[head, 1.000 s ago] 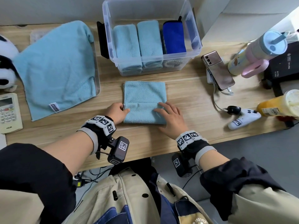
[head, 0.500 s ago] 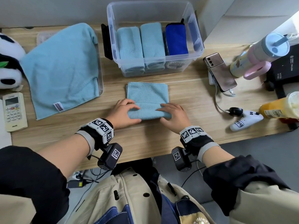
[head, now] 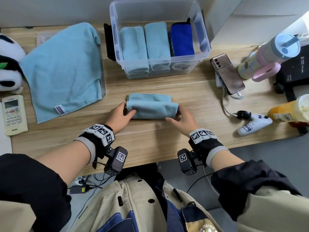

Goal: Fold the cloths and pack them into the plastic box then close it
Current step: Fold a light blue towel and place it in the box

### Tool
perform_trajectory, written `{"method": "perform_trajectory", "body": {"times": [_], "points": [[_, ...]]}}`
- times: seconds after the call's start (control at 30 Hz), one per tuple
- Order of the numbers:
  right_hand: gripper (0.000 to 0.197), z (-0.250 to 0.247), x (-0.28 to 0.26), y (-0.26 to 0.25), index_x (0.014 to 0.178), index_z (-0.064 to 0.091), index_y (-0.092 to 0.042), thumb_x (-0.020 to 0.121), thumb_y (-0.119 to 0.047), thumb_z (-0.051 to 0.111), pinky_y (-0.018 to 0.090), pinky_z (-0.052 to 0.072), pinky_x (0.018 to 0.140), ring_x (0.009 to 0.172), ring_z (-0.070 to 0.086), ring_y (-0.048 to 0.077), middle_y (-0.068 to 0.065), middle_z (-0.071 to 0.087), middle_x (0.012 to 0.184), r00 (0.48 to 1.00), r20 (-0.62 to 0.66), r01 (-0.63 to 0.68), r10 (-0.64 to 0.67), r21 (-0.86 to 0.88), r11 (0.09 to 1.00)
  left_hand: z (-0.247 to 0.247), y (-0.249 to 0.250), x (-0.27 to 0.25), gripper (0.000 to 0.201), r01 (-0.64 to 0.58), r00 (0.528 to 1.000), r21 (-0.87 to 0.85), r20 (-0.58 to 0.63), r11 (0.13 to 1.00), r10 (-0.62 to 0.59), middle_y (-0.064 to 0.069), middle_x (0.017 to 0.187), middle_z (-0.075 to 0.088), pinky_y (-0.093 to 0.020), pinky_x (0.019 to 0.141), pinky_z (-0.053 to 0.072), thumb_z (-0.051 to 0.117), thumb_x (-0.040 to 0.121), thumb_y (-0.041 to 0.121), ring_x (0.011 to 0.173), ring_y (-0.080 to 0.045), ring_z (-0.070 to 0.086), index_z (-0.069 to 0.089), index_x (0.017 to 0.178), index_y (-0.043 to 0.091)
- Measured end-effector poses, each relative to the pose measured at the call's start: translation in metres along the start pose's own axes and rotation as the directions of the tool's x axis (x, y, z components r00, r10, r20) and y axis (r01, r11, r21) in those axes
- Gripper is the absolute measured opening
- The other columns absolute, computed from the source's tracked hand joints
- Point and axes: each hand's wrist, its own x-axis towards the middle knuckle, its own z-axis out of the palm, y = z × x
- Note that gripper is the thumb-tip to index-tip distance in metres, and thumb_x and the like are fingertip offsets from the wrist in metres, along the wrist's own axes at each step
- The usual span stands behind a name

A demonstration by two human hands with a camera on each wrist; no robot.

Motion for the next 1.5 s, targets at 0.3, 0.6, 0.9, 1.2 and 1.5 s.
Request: {"method": "perform_trajectory", "body": {"times": [0.3, 0.6, 0.9, 1.2, 1.5], "points": [[0.029, 0.006, 0.005, -0.015, 0.099, 0.062, -0.006, 0.09, -0.033, 0.058, 0.033, 0.044, 0.074, 0.091, 0.06, 0.031, 0.014, 0.068, 0.094, 0.994, -0.014, -0.112, 0.111, -0.043, 0.993, 0.004, -0.004, 0.01, 0.03, 0.123, 0.992, 0.077, -0.028, 0.989, -0.121, -0.013, 0.1, 0.069, -0.04, 0.084, 0.051, 0.056, 0.091, 0.034, 0.091, -0.031, 0.064, 0.059, 0.107, 0.008], [0.029, 0.006, 0.004, -0.031, 0.062, 0.054, -0.014, 0.084, -0.033, 0.058, 0.023, 0.04, 0.055, 0.073, 0.065, 0.023, 0.002, 0.06, 0.059, 0.958, 0.109, -0.251, 0.265, -0.122, 0.96, 0.002, 0.007, 0.015, 0.046, 0.298, 0.954, 0.181, -0.101, 0.937, -0.284, -0.011, 0.108, 0.062, -0.031, 0.073, 0.043, 0.058, 0.089, 0.039, 0.094, -0.031, 0.06, 0.044, 0.115, 0.004], [0.061, 0.009, 0.0, -0.034, 0.13, 0.042, -0.017, 0.075, -0.03, 0.066, 0.036, 0.045, 0.088, 0.114, 0.051, 0.029, 0.009, 0.051, 0.123, 0.997, 0.079, 0.018, 0.009, -0.335, 0.942, 0.003, 0.008, 0.018, 0.075, 0.351, 0.921, -0.252, -0.079, 0.902, -0.381, -0.004, 0.125, 0.051, -0.03, 0.098, 0.042, 0.081, 0.068, 0.027, 0.114, -0.02, 0.051, 0.042, 0.128, 0.01], [0.062, 0.025, -0.012, -0.039, 0.117, 0.052, -0.01, 0.072, -0.045, 0.075, 0.035, 0.046, 0.086, 0.103, 0.057, 0.026, 0.008, 0.061, 0.113, 0.962, 0.271, 0.089, -0.03, -0.209, 0.974, 0.004, 0.034, 0.0, 0.029, 0.361, 0.93, -0.642, 0.197, 0.677, -0.309, -0.004, 0.094, 0.068, -0.022, 0.074, 0.054, 0.069, 0.077, 0.001, 0.082, -0.013, 0.064, 0.064, 0.105, 0.009], [0.05, -0.003, -0.009, -0.082, 0.127, 0.049, -0.015, 0.084, -0.03, 0.068, 0.026, 0.048, 0.094, 0.11, 0.058, 0.013, 0.002, 0.06, 0.123, 0.969, 0.221, -0.001, -0.114, 0.463, 0.886, -0.019, 0.066, -0.01, 0.04, 0.253, 0.954, -0.657, 0.293, 0.711, -0.069, -0.007, 0.11, 0.067, -0.032, 0.083, 0.054, 0.067, 0.082, 0.008, 0.096, -0.017, 0.064, 0.057, 0.12, 0.008]]}}
